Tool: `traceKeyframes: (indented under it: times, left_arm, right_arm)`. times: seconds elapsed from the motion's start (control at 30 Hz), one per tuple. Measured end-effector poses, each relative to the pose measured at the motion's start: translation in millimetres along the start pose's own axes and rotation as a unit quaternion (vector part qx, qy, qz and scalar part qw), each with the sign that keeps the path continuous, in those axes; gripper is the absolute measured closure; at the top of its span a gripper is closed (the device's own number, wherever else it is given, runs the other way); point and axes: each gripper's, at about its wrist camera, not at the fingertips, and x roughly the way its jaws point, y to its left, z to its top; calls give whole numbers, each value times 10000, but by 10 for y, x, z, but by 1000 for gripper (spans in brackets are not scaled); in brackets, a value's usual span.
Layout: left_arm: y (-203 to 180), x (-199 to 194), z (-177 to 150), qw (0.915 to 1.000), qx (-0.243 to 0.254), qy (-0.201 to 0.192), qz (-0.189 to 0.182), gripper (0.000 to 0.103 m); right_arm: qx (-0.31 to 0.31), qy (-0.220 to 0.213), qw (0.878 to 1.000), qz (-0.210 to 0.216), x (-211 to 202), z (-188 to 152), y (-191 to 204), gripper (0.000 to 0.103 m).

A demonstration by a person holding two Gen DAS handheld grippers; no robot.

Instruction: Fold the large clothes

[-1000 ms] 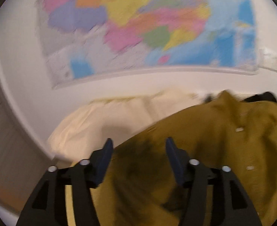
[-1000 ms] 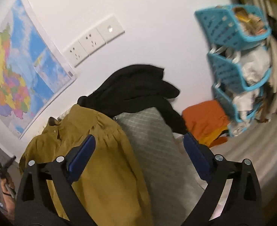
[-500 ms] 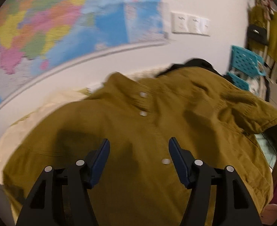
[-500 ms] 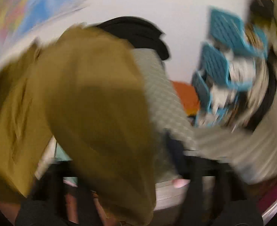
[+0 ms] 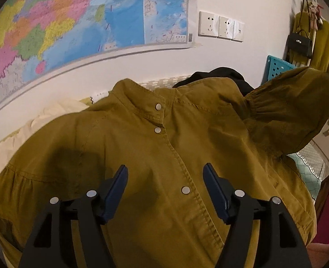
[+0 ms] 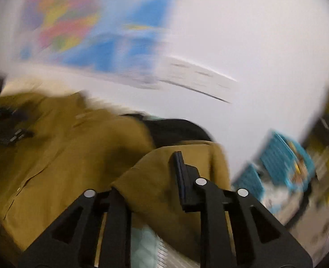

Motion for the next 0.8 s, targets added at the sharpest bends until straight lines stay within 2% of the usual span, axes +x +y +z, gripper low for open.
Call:
traceKeyframes:
  times: [0.03,0.1,0.17,0.27,0.33,0.43,0.5,0.53,0.7,0.8]
  left_arm:
    - [-1,-2,-2,10000,-25,8,-1,36]
    - [28,32,-26,9999,-87,64,-53,36]
    - [65,64,-56,9998,-171,137,-41,35]
    - [141,146,-104,9992,-285,278,-14,35]
    - [161,167,-138,9990,-297,335,13,35]
    - [161,173,-188,9991,-225,359,-40,35]
    - [153,187,-199,9991,-193,357,-84,35]
    - [142,186,-202,9991,-195,351,-114,35]
    - [9,200,-158,9992,-59,272,-289,35]
    - [-84,168,-138,9987,14,206,-470,34]
  right_arm:
    - [-232,1,9996,172,91,44,188,77]
    - [-708,183,9945,756,358,69,712,59]
    - [-1116,423,9871,1066,533,30,1125,53]
    - [-2029,895,9682,1157,749,-148,1718,32]
    - [-2460,1129,9549,1225,755,-268,1887,30]
    - [-2783,1144,9490,941,589,-303,1869,25]
    - [-2797,1057,9501,887,356,-300,1756,16]
    - [-2732,1018,9523,907,257,-296,1673,15]
    - [-1441,744,9742,1573,-201,-202,1039,10]
    - [-674,686,9786,1817,-293,-245,783,15]
